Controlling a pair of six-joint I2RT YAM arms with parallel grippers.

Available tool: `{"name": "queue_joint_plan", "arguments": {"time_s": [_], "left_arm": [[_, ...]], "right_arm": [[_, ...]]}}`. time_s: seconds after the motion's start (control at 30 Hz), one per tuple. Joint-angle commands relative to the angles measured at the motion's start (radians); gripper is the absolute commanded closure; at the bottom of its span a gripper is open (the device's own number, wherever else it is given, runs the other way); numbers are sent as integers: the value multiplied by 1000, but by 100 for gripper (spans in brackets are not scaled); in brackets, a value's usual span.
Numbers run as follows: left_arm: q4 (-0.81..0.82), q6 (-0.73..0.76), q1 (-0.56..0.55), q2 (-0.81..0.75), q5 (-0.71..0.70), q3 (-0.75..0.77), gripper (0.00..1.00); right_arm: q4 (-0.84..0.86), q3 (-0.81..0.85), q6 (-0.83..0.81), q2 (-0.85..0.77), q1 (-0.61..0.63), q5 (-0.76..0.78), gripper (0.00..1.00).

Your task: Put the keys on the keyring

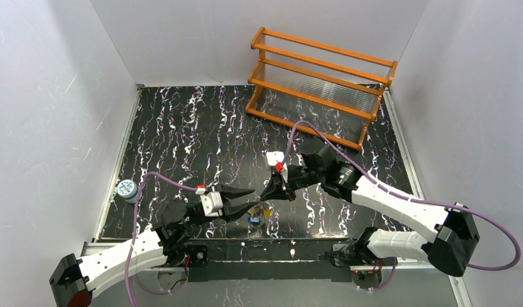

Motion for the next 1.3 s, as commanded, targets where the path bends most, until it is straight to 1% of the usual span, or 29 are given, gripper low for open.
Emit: {"name": "queue_joint_plan", "arguments": {"time_s": [0.0, 0.07, 0.17, 0.27, 0.37, 0.57, 0.73, 0.87, 0.97, 1.17, 1.27], "left_arm": [[-104, 49, -4, -30, -103, 38, 59], [-206, 85, -5, -25, -129, 72, 54], [-382, 146, -5, 4, -130, 154, 58], [-553, 196, -5, 62, -121, 230, 59], [-644, 232, -5, 115, -82, 286, 62], [-648, 249, -5, 200, -10, 324, 70], [-612, 241, -5, 262, 38, 331, 71], [-579, 229, -6, 278, 53, 324, 73], [-585, 227, -6, 261, 30, 327, 73], [-677, 228, -6, 180, -91, 337, 70], [-696, 222, -6, 140, -92, 333, 69]], "right_arm": [[-154, 84, -48, 40, 0, 63, 99], [-223, 116, -61, 71, 0, 75, 99], [-319, 166, -80, 122, 3, 97, 99], [-389, 203, -92, 169, 12, 137, 99], [-427, 229, -94, 201, 20, 171, 99], [-448, 254, -87, 245, 42, 194, 99], [-433, 260, -80, 258, 56, 194, 99], [-434, 260, -81, 263, 62, 200, 99], [-436, 260, -82, 263, 67, 211, 99], [-436, 258, -83, 261, 69, 235, 99], [-437, 260, -86, 259, 70, 252, 99]]}}
